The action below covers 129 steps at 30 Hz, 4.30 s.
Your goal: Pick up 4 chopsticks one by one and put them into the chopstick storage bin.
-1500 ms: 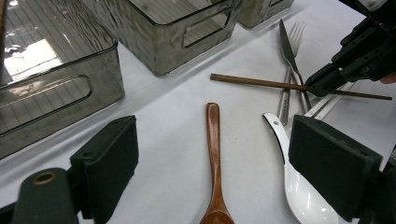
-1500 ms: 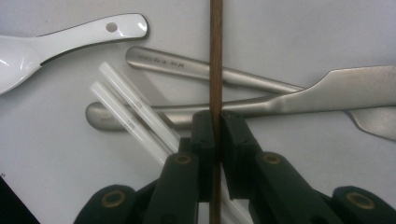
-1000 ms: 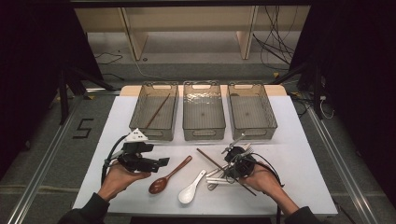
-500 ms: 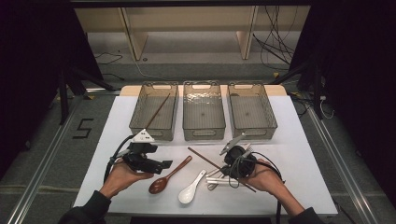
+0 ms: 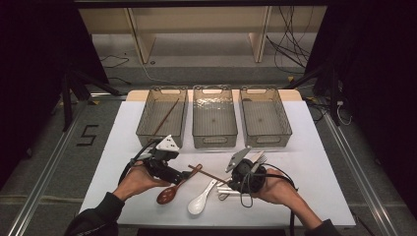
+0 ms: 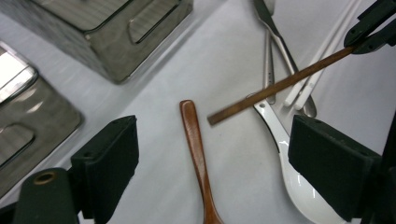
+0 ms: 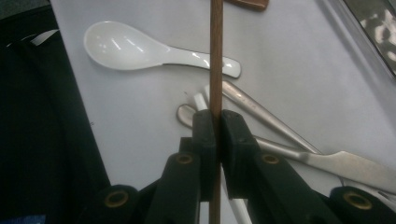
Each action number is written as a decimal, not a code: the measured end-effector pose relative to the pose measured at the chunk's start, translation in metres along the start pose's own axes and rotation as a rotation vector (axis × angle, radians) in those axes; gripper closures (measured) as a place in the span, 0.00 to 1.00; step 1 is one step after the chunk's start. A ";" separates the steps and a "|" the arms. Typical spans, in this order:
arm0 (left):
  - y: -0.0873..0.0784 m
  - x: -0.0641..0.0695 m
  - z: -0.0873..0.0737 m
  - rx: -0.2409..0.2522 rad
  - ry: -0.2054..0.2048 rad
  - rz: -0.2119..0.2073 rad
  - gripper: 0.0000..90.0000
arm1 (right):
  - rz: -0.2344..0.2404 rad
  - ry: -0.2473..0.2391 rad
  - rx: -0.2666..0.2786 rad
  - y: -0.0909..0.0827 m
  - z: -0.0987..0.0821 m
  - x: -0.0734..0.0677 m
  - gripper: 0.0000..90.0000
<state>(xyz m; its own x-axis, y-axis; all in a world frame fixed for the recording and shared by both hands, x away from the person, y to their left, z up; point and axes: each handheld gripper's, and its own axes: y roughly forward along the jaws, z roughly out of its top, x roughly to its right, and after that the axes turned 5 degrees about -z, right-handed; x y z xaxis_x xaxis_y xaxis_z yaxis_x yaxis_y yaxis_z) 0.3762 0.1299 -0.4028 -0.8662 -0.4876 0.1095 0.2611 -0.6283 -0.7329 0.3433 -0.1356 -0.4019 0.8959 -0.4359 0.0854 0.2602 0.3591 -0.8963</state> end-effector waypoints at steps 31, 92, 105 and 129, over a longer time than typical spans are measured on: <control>0.022 0.022 0.004 -0.229 0.240 -0.120 0.41 | 0.038 -0.152 0.006 0.001 0.006 -0.018 0.95; 0.014 0.025 -0.002 -0.256 0.340 -0.204 0.92 | -0.029 -0.037 0.144 -0.016 0.001 0.000 0.57; -0.002 -0.003 -0.001 -0.158 0.091 -0.066 0.92 | -0.100 0.232 0.332 -0.030 -0.017 0.023 0.37; -0.026 -0.039 -0.003 -0.044 -0.110 0.111 0.92 | -0.089 0.390 0.415 -0.031 -0.050 0.024 0.30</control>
<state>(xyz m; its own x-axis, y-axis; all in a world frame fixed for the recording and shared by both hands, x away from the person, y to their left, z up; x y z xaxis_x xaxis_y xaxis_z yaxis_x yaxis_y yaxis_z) 0.4023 0.1673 -0.3897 -0.7804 -0.6176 0.0976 0.3317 -0.5412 -0.7727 0.3388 -0.1986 -0.3943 0.6857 -0.7229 -0.0847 0.5183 0.5667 -0.6404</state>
